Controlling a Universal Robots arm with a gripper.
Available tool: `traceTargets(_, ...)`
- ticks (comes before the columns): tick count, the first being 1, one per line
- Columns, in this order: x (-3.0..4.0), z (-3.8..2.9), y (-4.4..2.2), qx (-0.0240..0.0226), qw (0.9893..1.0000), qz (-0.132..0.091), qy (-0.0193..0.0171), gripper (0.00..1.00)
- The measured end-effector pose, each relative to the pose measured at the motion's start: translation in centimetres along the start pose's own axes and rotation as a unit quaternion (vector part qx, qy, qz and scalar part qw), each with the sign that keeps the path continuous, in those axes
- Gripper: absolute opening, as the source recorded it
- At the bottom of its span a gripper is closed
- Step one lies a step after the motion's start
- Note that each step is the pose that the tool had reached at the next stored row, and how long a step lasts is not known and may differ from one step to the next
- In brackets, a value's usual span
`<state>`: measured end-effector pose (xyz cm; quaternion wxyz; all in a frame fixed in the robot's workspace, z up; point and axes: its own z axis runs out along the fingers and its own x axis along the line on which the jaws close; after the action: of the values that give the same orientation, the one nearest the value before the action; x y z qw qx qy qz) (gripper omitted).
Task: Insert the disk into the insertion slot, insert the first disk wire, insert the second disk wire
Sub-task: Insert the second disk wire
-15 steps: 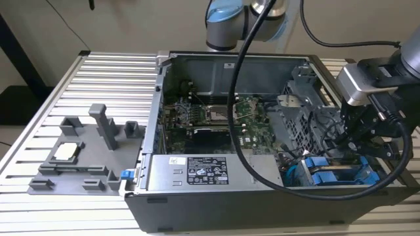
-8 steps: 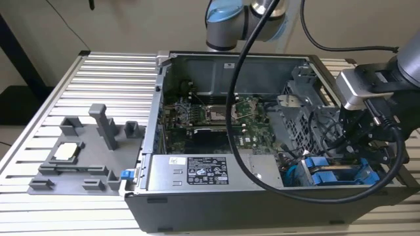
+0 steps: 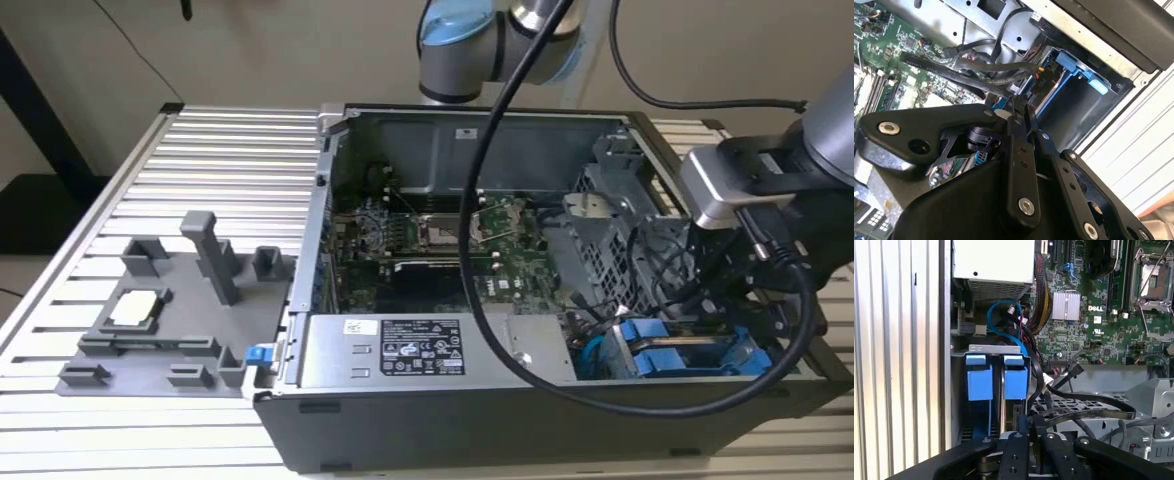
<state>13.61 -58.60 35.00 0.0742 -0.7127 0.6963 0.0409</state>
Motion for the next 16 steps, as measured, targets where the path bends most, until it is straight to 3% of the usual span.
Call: traceTargets(16,0.56,0.84,-0.27,-0.0016,1.0,0.006,0.001,0.16)
